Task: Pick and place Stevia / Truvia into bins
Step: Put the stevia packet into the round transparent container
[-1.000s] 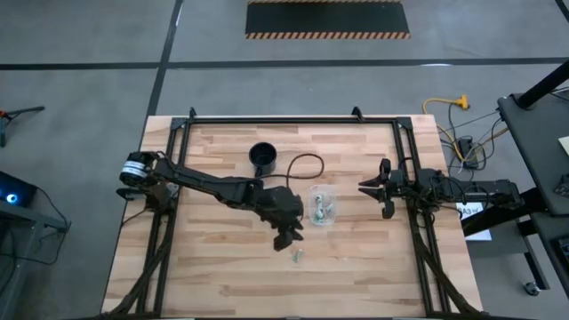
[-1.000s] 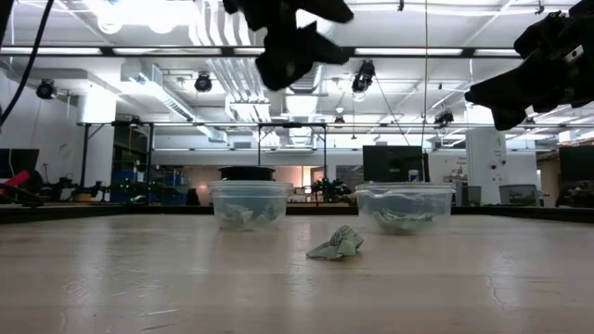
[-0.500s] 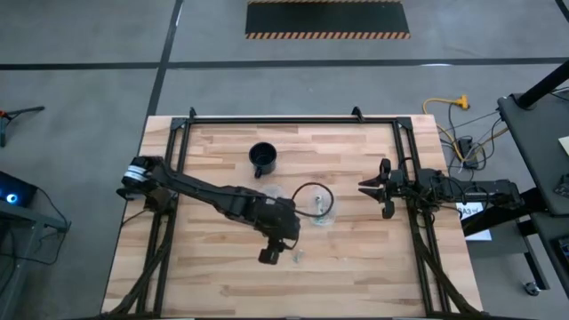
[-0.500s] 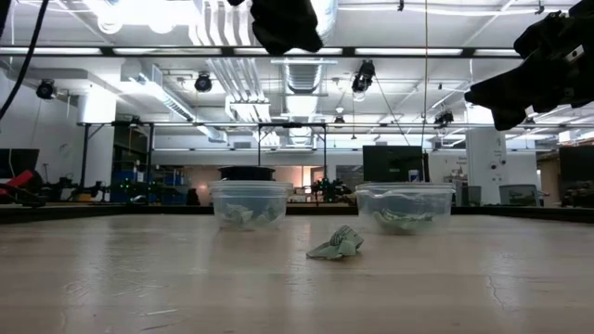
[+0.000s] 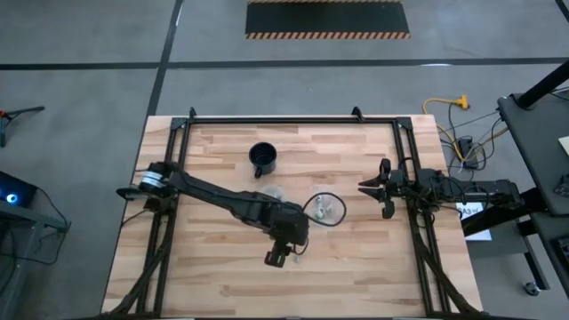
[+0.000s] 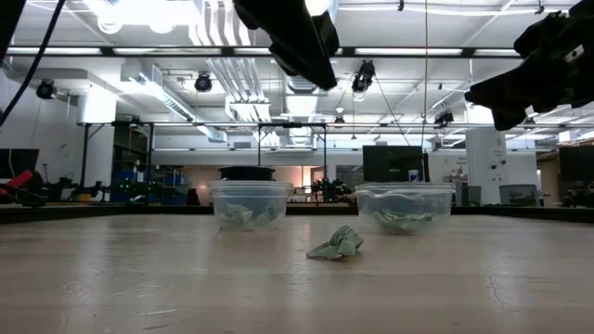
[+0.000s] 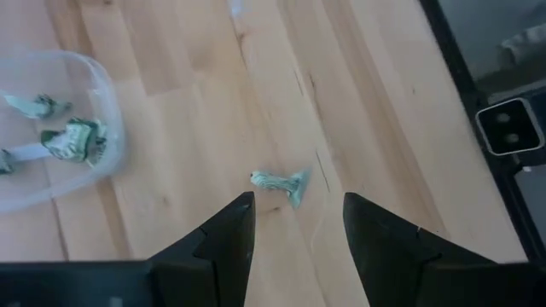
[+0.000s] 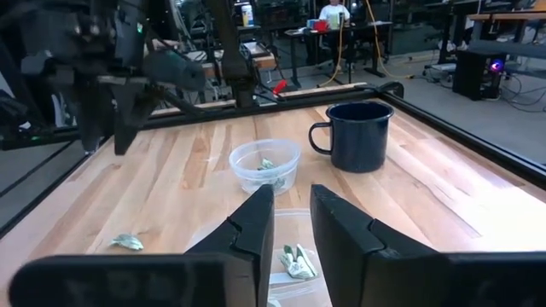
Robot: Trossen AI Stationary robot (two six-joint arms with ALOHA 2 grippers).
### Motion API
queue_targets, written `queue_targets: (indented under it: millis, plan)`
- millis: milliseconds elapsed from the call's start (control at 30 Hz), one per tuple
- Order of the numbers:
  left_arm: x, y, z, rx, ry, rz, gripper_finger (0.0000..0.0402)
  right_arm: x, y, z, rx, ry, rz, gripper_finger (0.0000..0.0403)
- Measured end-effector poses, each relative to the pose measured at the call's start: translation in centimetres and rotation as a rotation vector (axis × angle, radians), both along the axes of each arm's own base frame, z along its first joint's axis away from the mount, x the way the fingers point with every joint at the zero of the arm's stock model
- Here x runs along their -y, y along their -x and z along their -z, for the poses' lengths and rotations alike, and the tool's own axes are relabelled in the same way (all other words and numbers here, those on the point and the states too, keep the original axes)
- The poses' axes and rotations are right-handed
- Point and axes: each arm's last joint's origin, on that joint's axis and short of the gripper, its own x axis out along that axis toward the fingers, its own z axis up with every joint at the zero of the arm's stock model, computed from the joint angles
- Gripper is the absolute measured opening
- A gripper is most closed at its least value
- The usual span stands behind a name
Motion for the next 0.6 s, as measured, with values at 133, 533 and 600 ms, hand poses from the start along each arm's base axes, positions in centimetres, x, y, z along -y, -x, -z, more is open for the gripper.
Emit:
queue_targets:
  millis: [133, 533, 600]
  plan:
    - [0.3, -0.5, 1.0, -0.023, 0.015, 0.010, 0.0162, 0.0, 0.0, 0.0, 0.000, 0.000, 0.000, 0.0077]
    - [0.5, -1.1, 1.3, 0.006, 0.034, 0.015, 0.0162, 0.0, 0.0, 0.0, 0.000, 0.000, -0.001, 0.0081]
    - [0.5, -1.1, 1.2, 0.008, 0.033, 0.014, 0.0162, 0.0, 0.0, 0.0, 0.000, 0.000, 0.000, 0.0077]
